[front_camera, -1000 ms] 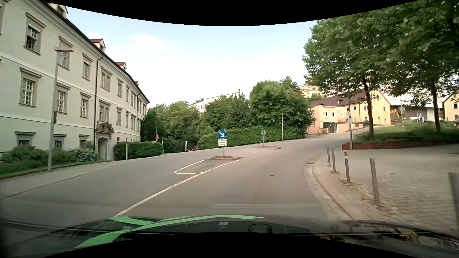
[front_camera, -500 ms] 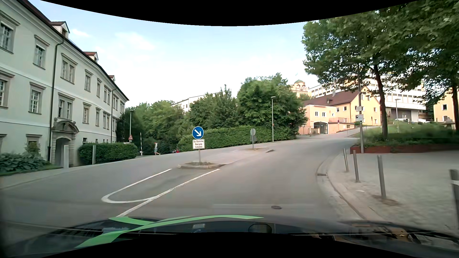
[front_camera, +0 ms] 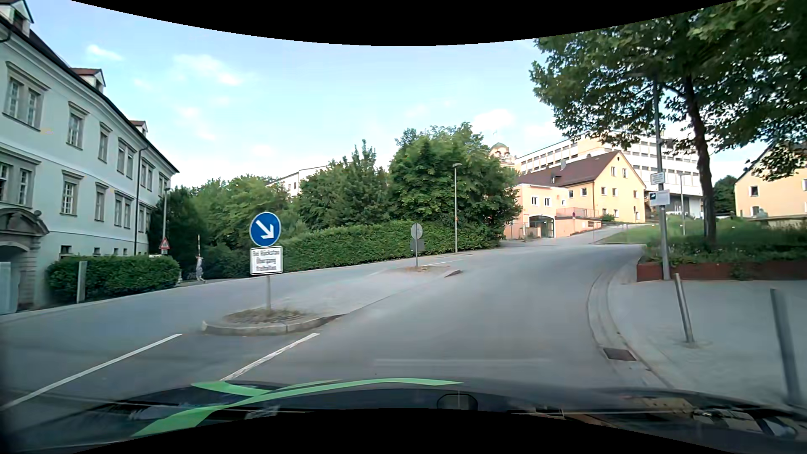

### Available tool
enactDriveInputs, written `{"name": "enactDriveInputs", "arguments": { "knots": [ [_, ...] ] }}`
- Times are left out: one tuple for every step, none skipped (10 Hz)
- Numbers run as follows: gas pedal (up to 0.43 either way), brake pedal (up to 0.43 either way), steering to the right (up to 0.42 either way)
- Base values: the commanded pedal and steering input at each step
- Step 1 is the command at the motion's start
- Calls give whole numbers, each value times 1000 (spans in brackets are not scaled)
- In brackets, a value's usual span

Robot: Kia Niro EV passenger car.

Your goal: Follow the waypoints while adhering to traffic rules and regulations

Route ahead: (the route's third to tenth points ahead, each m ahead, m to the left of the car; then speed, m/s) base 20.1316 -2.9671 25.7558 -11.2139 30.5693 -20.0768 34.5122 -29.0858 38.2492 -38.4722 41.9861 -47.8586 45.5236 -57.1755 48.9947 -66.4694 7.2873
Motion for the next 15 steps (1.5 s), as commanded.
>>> {"name": "enactDriveInputs", "arguments": {
  "knots": [
    [118,0,109],
    [118,0,113],
    [118,0,121],
    [118,0,132],
    [79,0,141],
    [20,0,143],
    [0,0,142],
    [0,0,142],
    [0,0,141],
    [0,0,143],
    [0,0,148],
    [0,0,162],
    [20,0,165],
    [47,0,162],
    [98,0,159]
  ]
}}
